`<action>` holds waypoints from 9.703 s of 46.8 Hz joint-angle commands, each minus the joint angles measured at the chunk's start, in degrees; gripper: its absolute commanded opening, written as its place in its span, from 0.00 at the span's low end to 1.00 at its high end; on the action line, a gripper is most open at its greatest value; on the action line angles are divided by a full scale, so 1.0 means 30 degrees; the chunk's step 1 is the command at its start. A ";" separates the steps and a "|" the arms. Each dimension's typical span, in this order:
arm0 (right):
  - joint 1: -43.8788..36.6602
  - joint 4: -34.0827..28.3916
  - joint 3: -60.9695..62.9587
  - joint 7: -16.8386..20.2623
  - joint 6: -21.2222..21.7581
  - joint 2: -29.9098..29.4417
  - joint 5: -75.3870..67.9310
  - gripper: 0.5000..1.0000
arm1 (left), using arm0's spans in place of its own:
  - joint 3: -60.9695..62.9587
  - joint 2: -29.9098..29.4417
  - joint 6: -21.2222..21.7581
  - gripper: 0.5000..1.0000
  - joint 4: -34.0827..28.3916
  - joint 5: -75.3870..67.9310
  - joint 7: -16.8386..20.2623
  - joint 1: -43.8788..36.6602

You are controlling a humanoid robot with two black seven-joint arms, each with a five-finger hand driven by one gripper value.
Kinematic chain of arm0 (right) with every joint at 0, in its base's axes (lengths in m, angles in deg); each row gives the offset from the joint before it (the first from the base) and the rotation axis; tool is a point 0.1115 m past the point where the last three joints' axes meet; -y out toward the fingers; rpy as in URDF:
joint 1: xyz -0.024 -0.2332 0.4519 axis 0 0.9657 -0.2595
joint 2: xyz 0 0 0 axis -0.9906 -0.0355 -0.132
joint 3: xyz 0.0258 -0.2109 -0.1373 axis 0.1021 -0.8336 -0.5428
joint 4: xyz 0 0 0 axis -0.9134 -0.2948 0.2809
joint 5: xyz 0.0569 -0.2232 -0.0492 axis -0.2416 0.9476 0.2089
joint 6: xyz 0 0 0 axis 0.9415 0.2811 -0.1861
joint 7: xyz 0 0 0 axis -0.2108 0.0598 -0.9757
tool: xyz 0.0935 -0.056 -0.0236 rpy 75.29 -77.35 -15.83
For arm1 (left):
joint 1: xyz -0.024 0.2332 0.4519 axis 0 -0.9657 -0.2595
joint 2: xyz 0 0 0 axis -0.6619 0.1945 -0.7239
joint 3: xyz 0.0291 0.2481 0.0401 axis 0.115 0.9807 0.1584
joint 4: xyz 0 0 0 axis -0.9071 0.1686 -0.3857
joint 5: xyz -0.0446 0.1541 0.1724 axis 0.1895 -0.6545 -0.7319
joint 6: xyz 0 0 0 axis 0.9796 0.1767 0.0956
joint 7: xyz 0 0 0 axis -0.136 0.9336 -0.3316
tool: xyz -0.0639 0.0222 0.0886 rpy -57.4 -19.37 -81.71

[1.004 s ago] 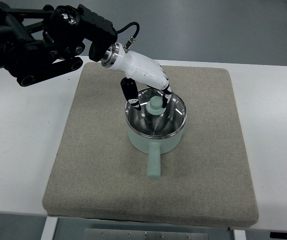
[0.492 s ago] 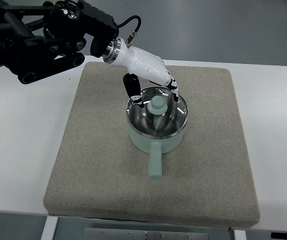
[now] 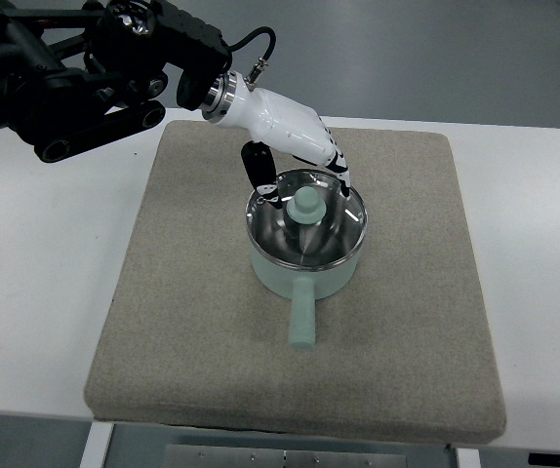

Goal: Place lid left of pot with left hand

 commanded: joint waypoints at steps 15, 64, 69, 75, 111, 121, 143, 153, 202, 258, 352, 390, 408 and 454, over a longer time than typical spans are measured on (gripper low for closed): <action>0.0000 0.0000 0.0000 0.0000 0.0009 0.0000 0.0000 0.85 | -0.0199 -0.0019 0.0013 0.77 -0.0026 0.0019 -0.0001 -0.0148; 0.0000 0.0000 0.0000 0.0000 -0.0021 0.0000 0.0000 0.85 | 0.0006 0.0039 -0.0133 0.44 -0.0084 -0.0245 -0.0001 -0.0207; 0.0000 0.0000 0.0000 0.0000 -0.0020 0.0000 0.0000 0.85 | -0.0023 0.0098 -0.0133 0.36 -0.0084 -0.0186 -0.0001 -0.0207; 0.0000 0.0000 0.0000 0.0000 -0.0020 0.0000 0.0000 0.85 | 0.0006 0.0127 -0.0133 0.28 -0.0084 -0.0186 -0.0001 -0.0236; 0.0000 0.0000 0.0000 0.0000 0.0009 0.0000 0.0000 0.85 | 0.0094 0.0215 -0.0192 0.00 -0.0758 -0.0596 -0.0001 -0.0148; 0.0000 0.0000 0.0000 0.0000 -0.0020 0.0000 0.0000 0.85 | -0.0082 0.0303 -0.0104 0.00 -0.0787 -0.0362 -0.0001 -0.0119; 0.0000 0.0000 0.0000 0.0000 -0.0021 0.0000 0.0000 0.85 | -0.0462 0.0332 -0.0045 0.00 -0.0787 -0.0215 -0.0001 0.0086; 0.0000 0.0000 0.0000 0.0000 0.0008 0.0000 0.0000 0.85 | -0.0844 0.0274 -0.0046 0.00 -0.1723 -0.0274 -0.0001 0.0087; 0.0000 0.0000 0.0000 0.0000 -0.0021 0.0000 0.0000 0.85 | -0.0785 -0.2773 0.1624 0.00 -0.6792 0.1044 -0.0001 -0.3458; 0.0000 0.0000 0.0000 0.0000 -0.0021 0.0000 0.0000 0.85 | -0.0697 -0.1191 0.2299 0.00 -0.8229 0.1308 -0.0001 -0.5831; 0.0000 0.0000 0.0000 0.0000 0.0009 0.0000 0.0000 0.85 | -0.5998 -0.0869 0.3736 0.99 -1.3883 2.8783 -0.0001 -0.6680; 0.0000 0.0000 0.0000 0.0000 -0.0020 0.0000 0.0000 0.85 | -1.2298 0.1591 0.1299 0.99 -1.5758 3.5583 -0.4077 -0.9816; 0.0000 0.0000 0.0000 0.0000 -0.0020 0.0000 0.0000 0.85 | -1.3849 0.2764 0.3674 0.99 -1.5729 3.9364 -0.7976 -0.9758; 0.0000 0.0000 0.0000 0.0000 0.0009 0.0000 0.0000 0.85 | -1.4613 0.3203 -0.0544 0.99 -1.5817 3.9160 -0.7684 -1.0226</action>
